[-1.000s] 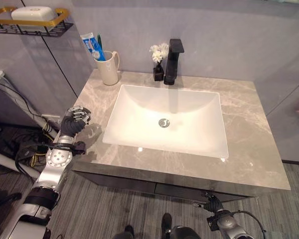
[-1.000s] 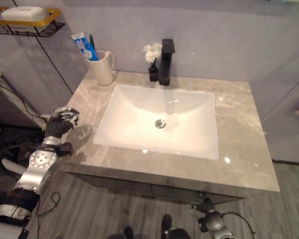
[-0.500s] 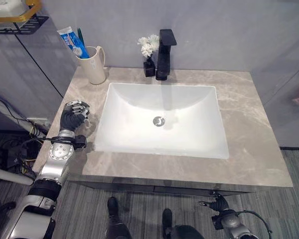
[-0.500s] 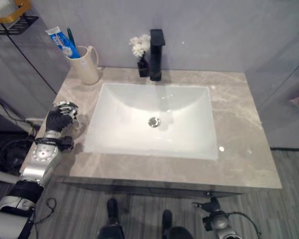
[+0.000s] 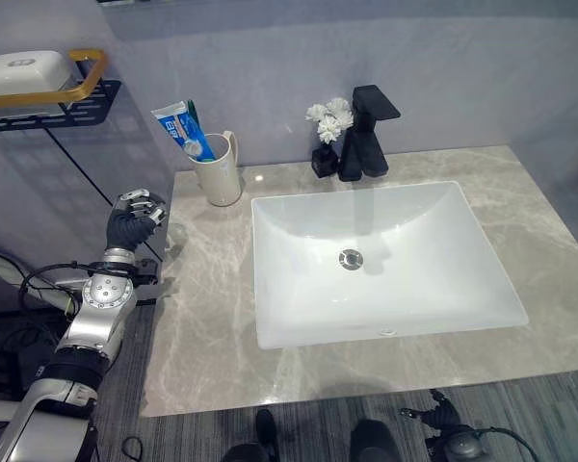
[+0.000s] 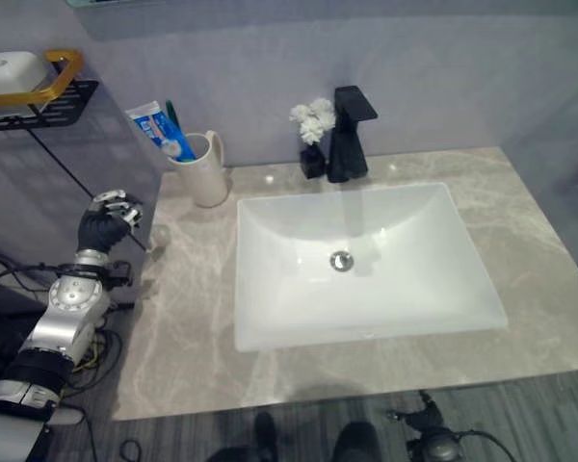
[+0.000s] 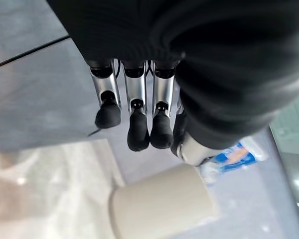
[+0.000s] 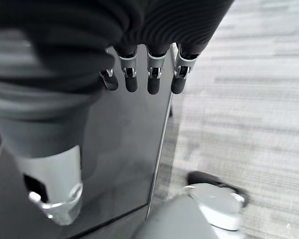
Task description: Put brush and paste in cup on sink, flatten towel.
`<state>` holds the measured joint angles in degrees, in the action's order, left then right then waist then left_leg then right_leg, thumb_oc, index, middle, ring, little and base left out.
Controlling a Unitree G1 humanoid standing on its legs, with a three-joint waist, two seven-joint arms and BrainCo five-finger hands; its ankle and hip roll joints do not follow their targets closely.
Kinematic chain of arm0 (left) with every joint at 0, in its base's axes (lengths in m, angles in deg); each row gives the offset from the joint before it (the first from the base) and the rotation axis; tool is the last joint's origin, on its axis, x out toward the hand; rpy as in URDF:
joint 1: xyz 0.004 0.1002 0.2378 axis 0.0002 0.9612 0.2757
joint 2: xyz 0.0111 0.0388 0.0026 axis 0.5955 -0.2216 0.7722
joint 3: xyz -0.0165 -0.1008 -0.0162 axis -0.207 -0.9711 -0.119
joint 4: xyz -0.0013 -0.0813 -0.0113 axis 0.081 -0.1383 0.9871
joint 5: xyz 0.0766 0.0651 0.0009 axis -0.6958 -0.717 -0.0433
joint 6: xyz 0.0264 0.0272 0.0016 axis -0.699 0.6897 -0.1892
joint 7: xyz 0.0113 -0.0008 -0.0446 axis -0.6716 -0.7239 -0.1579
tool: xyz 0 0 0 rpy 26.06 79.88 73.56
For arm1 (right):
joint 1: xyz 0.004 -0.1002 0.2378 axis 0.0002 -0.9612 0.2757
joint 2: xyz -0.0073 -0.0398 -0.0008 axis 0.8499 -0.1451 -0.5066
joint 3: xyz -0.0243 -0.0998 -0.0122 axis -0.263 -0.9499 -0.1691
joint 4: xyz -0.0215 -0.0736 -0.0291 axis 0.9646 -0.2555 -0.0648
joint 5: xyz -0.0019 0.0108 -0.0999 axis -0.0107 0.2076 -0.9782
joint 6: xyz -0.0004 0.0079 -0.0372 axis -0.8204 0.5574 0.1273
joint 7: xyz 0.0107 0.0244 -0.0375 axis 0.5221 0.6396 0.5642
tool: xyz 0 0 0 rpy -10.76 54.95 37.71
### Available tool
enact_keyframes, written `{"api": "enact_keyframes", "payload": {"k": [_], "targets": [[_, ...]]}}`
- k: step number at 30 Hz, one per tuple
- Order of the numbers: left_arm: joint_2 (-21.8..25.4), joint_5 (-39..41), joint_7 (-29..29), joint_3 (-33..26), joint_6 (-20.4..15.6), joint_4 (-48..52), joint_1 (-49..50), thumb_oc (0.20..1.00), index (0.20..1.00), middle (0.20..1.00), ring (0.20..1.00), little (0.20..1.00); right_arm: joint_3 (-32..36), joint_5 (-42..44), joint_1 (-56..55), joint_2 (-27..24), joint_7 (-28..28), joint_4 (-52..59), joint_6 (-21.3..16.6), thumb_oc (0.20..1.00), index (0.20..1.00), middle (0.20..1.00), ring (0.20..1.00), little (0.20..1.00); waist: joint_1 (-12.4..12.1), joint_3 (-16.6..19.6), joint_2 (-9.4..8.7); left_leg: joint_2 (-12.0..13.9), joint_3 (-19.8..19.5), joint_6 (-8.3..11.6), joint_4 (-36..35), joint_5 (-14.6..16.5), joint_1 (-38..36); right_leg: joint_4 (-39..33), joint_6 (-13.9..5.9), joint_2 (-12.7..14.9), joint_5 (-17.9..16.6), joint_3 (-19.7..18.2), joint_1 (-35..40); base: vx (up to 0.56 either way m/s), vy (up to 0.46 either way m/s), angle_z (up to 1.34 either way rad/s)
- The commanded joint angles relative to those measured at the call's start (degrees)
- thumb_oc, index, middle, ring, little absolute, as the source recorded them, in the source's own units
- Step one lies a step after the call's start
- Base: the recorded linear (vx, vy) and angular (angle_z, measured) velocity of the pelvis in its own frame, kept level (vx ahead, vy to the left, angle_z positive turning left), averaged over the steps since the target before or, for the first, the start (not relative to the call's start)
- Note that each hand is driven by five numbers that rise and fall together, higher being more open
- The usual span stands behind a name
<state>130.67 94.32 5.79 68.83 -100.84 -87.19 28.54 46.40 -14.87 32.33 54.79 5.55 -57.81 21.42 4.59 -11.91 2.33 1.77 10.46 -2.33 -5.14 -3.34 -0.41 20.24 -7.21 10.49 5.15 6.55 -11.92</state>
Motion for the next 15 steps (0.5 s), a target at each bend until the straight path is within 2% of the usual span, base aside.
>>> {"api": "enact_keyframes", "payload": {"k": [1, 2, 4, 10, 15], "targets": [[2.15, -1.30, -0.30, -2.43, -2.23, 0.29, -3.22, 0.200, 0.200, 0.200, 0.200, 0.200, -2.31, -1.35, 7.15, 1.91, 0.69, 3.96, -5.76, 1.000, 1.000, 1.000, 1.000, 1.000, 1.25, 1.80, -1.42, -1.26, -2.16, 2.43, 4.95, 4.72, 1.17, -12.85, -1.73, -1.45, -9.64, 0.69, -1.05, 0.13, -0.051, 0.00], [2.19, -1.04, -0.03, -1.58, -2.19, 0.27, -4.10, 0.200, 0.200, 0.200, 0.200, 0.200, -2.41, -1.47, 6.25, 2.09, 0.83, 3.95, -5.66, 1.000, 1.000, 1.000, 1.000, 1.000, 1.69, 1.33, -2.05, -1.59, -3.51, 2.46, 7.04, 5.66, 1.53, -13.83, -2.42, -1.66, -10.15, -2.40, 1.23, 0.10, -0.054, 0.17], [1.32, -1.23, 0.25, -0.61, -2.26, -0.09, -4.85, 0.200, 0.200, 0.200, 0.200, 0.200, -2.86, -1.63, 6.54, 1.96, 0.61, 2.90, -5.60, 1.000, 1.000, 1.000, 1.000, 1.000, 1.32, 1.89, -2.96, -1.85, -3.13, 2.15, 8.12, 6.13, 2.44, -16.18, -2.51, -1.83, -10.70, -3.66, 3.16, 0.07, -0.045, 0.40], [1.45, -0.62, 0.75, -1.43, -1.82, -0.24, -4.13, 0.200, 0.200, 0.200, 0.200, 0.200, -1.43, -0.86, 6.32, 1.60, 0.32, 2.06, -5.57, 1.000, 1.000, 1.000, 1.000, 1.000, 1.00, 3.58, -3.05, -0.96, -1.97, 2.91, 7.02, 5.67, 3.08, -20.75, -2.16, -2.59, -11.69, -2.62, 5.21, 0.07, -0.055, 0.13], [2.94, -0.86, 0.44, -1.77, -1.58, -0.65, -4.91, 0.200, 0.200, 0.200, 0.200, 0.200, -1.79, -1.04, 5.85, 1.21, 0.52, 3.26, -5.90, 1.000, 1.000, 1.000, 1.000, 1.000, 1.32, 3.19, -2.95, -0.33, -1.65, 3.53, 5.51, 4.85, 3.48, -21.95, -2.15, -3.16, -12.03, -2.89, 4.81, 0.05, -0.059, -0.12]]}}
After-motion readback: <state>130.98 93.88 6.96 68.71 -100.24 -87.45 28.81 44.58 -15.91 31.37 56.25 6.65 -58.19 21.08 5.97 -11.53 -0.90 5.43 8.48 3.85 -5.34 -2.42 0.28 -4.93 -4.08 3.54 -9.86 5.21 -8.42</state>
